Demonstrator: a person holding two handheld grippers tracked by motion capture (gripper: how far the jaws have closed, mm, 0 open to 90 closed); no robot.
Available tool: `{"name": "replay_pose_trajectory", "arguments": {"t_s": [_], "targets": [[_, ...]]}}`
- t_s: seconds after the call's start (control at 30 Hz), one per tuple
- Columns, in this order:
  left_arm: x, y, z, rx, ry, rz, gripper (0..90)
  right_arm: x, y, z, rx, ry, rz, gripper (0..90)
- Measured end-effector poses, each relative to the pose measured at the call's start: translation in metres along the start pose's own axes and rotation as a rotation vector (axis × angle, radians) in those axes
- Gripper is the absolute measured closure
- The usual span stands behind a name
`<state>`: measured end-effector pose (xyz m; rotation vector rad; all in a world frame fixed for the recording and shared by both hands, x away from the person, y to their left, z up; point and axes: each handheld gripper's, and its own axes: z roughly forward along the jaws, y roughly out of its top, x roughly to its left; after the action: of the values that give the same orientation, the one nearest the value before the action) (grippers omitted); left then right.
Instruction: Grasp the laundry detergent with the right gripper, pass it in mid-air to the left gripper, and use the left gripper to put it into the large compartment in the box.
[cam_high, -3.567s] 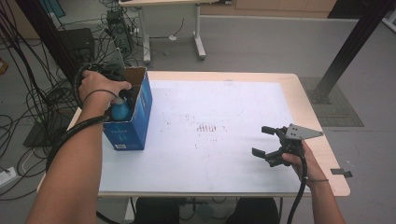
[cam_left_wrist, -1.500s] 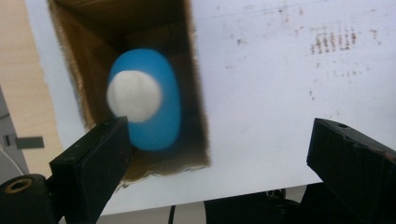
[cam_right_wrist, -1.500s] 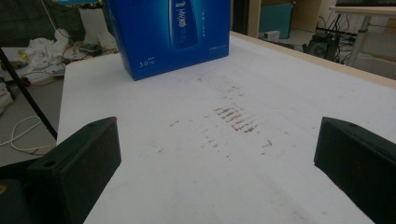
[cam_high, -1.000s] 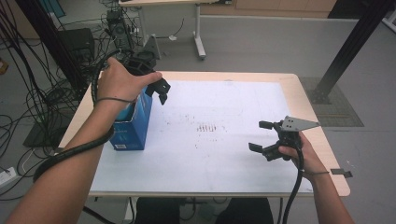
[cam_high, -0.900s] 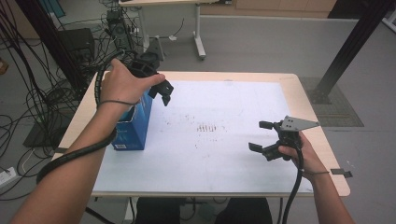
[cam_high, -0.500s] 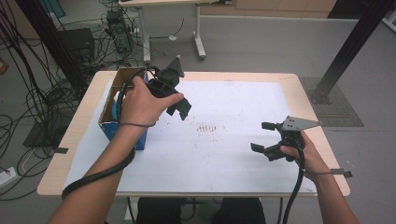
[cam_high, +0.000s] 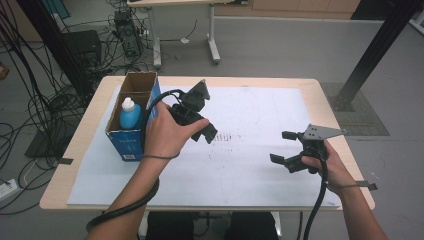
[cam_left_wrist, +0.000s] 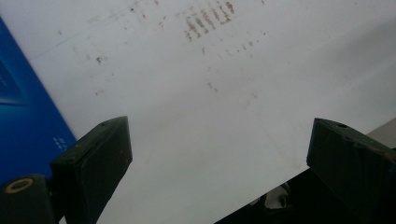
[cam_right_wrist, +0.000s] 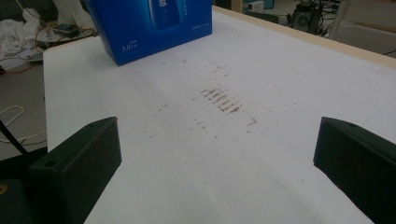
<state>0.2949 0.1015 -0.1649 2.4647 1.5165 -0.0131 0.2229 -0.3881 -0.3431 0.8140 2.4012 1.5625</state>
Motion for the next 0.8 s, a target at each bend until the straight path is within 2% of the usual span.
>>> {"name": "replay_pose_trajectory", "arguments": {"t_s": [0.07, 0.37, 0.6, 0.8], "targets": [[-0.002, -0.002, 0.004, 0.003, -0.013, 0.007, 7.0, 0.000, 0.001, 0.001, 0.002, 0.002, -0.001, 0.8], [-0.012, -0.005, 0.028, 0.041, -0.022, 0.013, 7.1, -0.002, 0.002, 0.005, 0.006, 0.005, 0.002, 0.8], [-0.013, 0.002, 0.053, 0.099, -0.053, 0.019, 7.0, -0.005, 0.001, 0.007, 0.004, 0.004, 0.006, 0.8], [-0.015, 0.006, 0.067, 0.117, -0.049, 0.015, 7.1, -0.006, 0.001, 0.008, 0.002, -0.001, 0.010, 0.8]]}}
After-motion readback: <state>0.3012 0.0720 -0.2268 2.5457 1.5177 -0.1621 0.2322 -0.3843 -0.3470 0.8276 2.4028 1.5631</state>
